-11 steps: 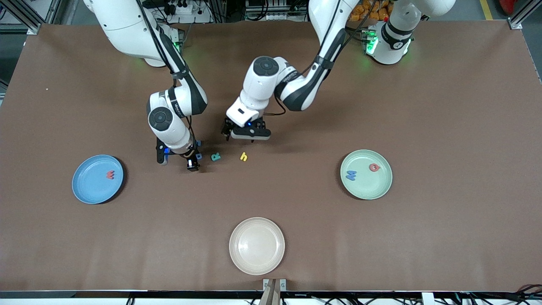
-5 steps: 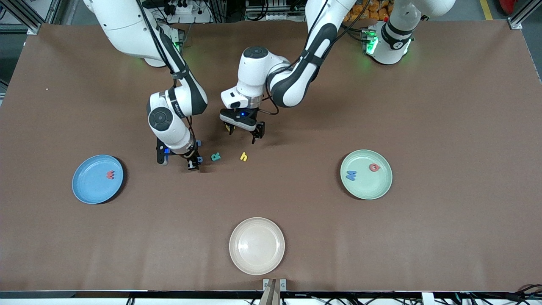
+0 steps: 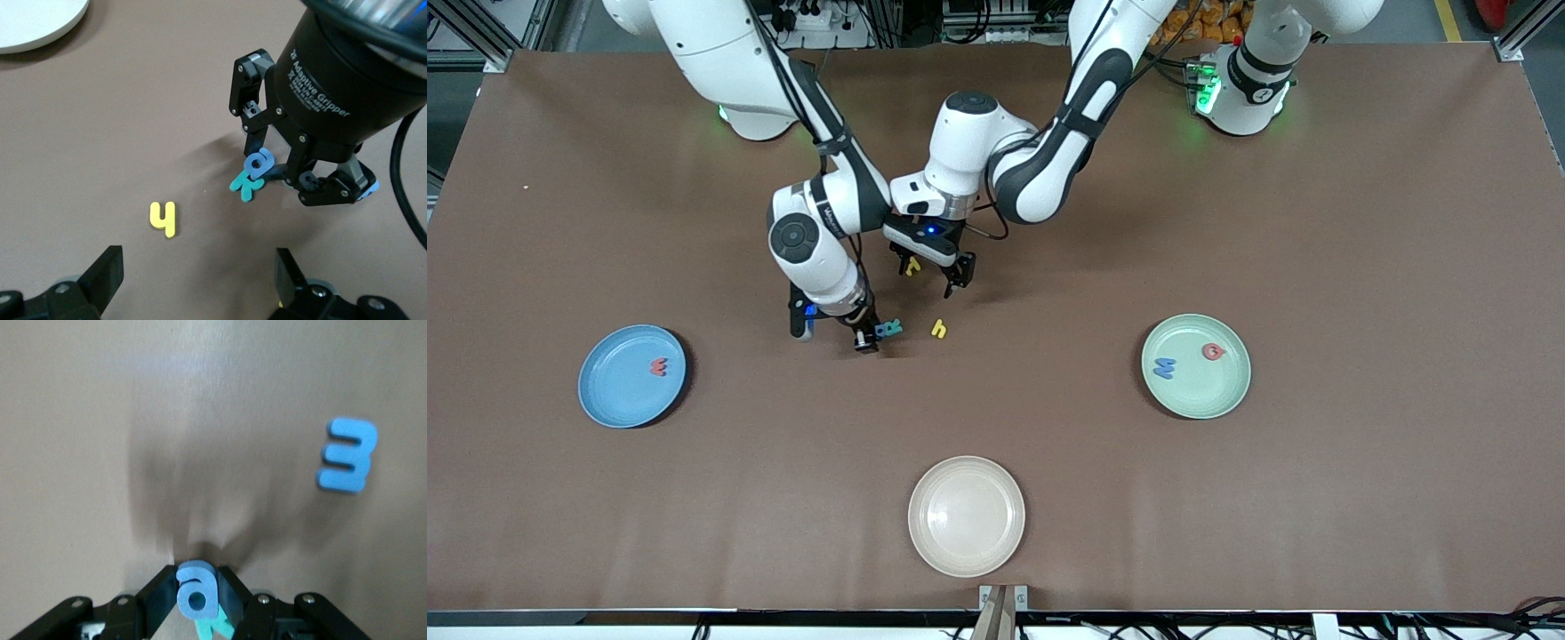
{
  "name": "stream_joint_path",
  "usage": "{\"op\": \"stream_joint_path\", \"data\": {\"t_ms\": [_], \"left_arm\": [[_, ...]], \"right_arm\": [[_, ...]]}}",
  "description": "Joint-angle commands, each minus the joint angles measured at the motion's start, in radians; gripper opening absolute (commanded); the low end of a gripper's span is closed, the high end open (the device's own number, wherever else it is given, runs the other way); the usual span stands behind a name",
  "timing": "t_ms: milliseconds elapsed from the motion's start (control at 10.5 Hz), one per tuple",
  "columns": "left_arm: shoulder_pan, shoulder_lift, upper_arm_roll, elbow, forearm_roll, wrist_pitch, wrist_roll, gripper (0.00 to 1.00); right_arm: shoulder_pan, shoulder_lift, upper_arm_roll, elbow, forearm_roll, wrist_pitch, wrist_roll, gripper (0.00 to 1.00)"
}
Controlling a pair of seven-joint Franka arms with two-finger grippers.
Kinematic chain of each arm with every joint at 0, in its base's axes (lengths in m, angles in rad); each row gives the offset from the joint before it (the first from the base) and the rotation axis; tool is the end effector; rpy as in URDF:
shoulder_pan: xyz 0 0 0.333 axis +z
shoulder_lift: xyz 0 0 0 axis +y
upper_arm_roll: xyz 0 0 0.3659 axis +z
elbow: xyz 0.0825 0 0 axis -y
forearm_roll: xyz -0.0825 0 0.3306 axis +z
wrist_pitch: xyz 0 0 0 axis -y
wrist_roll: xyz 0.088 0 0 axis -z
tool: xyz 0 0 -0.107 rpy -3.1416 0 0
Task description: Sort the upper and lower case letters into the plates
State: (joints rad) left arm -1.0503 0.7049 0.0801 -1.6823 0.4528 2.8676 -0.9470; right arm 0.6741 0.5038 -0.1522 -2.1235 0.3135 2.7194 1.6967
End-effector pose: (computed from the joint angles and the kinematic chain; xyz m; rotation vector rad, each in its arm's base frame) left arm 0.3703 -0.6061 0.3156 2.7575 -0.6498 0.7056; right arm 0.5051 0.2847 0.2709 -2.2752 1.9797 0.0242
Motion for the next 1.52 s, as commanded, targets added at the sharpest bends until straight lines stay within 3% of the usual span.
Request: {"op": "stream_joint_path", "data": {"t_ms": [0, 285, 570, 855, 950, 1140, 1424], "left_arm": [[0.029, -0.089, -0.025, -0.106, 0.043, 0.015, -0.020, 1.00], [0.068, -0.162, -0.029, -0.267, 0.050, 0.185, 0.008, 1.00], [0.073, -0.167, -0.029, -0.269, 0.055, 0.188, 0.013, 1.00], [0.066, -0.121, -0.031, -0.214, 0.061, 0.188, 0.010, 1.00], [0.059, -0.092, -0.034, -0.185, 0.066, 0.188, 0.008, 1.00], [0.055, -0.024, -0.036, -0.108, 0.093, 0.187, 0.002, 1.00], [0.036, 0.037, -0.034, -0.060, 0.080, 0.180, -0.006, 1.00]], "right_arm": [[0.012, 0.012, -0.006, 0.039, 0.035, -0.007, 0.012, 0.00], [-0.034, -0.037, -0.107, 0.042, 0.026, -0.036, -0.160, 0.00], [-0.154, -0.056, -0.160, 0.043, 0.026, -0.150, -0.461, 0.00], [-0.212, -0.042, -0.306, 0.123, 0.012, -0.336, -0.801, 0.00], [-0.247, -0.036, -0.346, 0.173, -0.029, -0.413, -0.910, 0.00], [-0.345, -0.027, -0.346, 0.238, -0.161, -0.499, -1.023, 0.00], [-0.402, 0.016, -0.345, 0.247, -0.295, -0.486, -1.086, 0.00]]}}
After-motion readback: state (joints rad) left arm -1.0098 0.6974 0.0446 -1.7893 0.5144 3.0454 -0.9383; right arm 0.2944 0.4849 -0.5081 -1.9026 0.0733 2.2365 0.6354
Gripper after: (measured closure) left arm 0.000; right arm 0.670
